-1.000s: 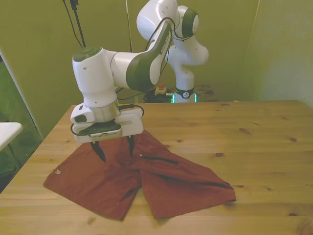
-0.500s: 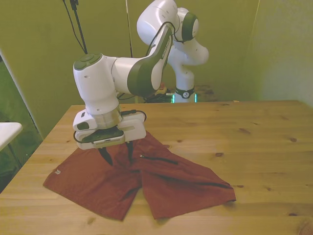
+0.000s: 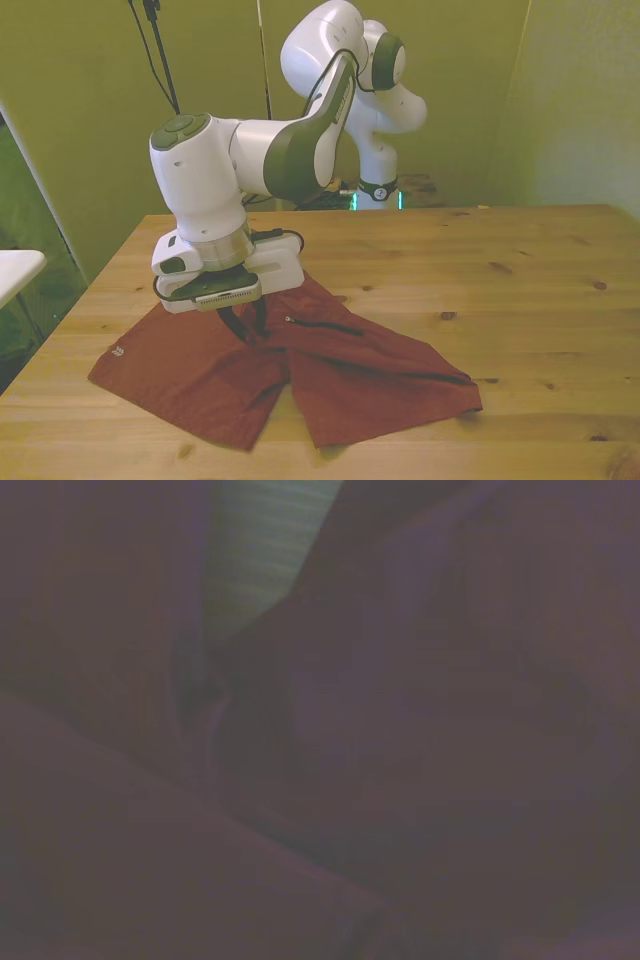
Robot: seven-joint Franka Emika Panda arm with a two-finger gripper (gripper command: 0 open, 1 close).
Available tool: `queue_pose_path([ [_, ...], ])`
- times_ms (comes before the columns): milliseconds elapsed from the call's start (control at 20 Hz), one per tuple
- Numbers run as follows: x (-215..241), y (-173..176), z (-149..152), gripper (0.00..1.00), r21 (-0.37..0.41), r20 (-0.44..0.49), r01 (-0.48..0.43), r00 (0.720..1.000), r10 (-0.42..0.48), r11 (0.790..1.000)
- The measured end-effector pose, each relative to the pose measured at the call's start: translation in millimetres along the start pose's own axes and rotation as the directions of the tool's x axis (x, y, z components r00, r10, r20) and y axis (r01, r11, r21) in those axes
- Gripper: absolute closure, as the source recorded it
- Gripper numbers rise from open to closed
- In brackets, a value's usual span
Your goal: Unfold the shorts
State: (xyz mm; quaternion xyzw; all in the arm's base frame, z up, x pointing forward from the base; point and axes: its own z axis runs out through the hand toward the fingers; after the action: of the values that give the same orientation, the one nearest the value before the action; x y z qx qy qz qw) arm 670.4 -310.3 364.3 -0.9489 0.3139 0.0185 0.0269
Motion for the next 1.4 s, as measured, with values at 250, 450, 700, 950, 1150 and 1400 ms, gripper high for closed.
queue_pose_path([
  [250, 1, -9, 0, 1.0, 0.0, 0.001, -0.006, 1.0, 0.006, 1.0],
  [450, -6, -22, -11, 1.0, 0.005, -0.013, 0.008, 1.0, -0.008, 1.0],
  [700, -53, -72, -40, 1.0, -0.023, -0.08, 0.099, 0.992, -0.1, 0.995],
  [950, -136, -149, -44, 1.0, -0.123, -0.116, 0.227, 0.963, -0.242, 0.966],
  [1150, -200, -174, -25, 1.0, -0.157, -0.096, 0.3, 0.943, -0.317, 0.941],
  [1400, -273, -164, -12, 1.0, -0.157, -0.074, 0.364, 0.923, -0.378, 0.918],
])
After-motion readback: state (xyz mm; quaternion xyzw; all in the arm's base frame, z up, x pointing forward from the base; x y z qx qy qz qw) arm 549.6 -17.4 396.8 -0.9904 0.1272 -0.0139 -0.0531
